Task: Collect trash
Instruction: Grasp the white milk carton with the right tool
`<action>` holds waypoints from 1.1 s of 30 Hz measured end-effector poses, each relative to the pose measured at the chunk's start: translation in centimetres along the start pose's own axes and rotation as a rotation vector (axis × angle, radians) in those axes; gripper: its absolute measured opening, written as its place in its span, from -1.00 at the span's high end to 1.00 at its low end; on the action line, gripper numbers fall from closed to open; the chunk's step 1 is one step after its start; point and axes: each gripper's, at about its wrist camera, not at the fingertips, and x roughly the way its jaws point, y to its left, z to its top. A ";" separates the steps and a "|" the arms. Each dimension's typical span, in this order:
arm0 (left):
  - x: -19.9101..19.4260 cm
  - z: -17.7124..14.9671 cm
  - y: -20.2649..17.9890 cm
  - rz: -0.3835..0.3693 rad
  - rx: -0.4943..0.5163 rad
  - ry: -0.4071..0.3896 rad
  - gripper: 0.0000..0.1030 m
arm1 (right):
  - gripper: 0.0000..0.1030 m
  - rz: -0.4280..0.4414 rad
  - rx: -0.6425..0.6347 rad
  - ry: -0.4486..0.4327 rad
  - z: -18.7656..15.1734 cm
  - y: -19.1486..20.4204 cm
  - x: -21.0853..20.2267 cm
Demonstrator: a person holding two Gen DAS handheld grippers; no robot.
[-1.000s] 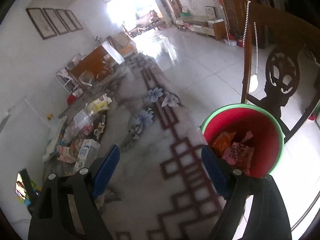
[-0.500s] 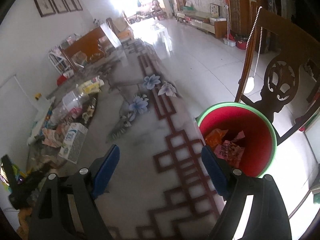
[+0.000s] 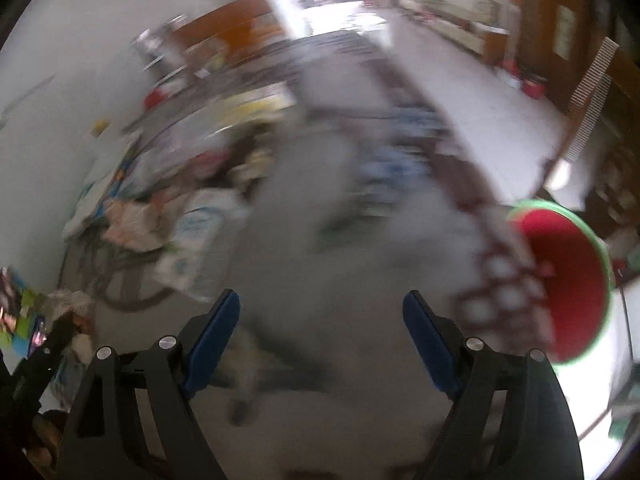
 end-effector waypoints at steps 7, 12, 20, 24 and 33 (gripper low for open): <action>0.7 0.1 0.9 -0.002 -0.028 0.006 0.26 | -0.57 0.060 -0.030 0.065 3.1 7.6 6.1; 0.9 0.1 1.4 0.010 -0.042 0.006 0.26 | -0.57 0.043 0.015 0.154 4.3 9.8 10.7; 1.2 0.0 1.5 0.019 -0.048 0.014 0.25 | -0.24 -0.015 -0.102 0.126 3.4 11.1 11.3; 1.3 0.0 1.5 0.019 -0.047 0.016 0.25 | -0.21 -0.005 -0.149 0.117 2.5 11.0 10.7; 1.4 0.0 1.4 0.020 -0.047 0.024 0.25 | -0.20 0.002 -0.213 0.128 0.8 10.4 8.9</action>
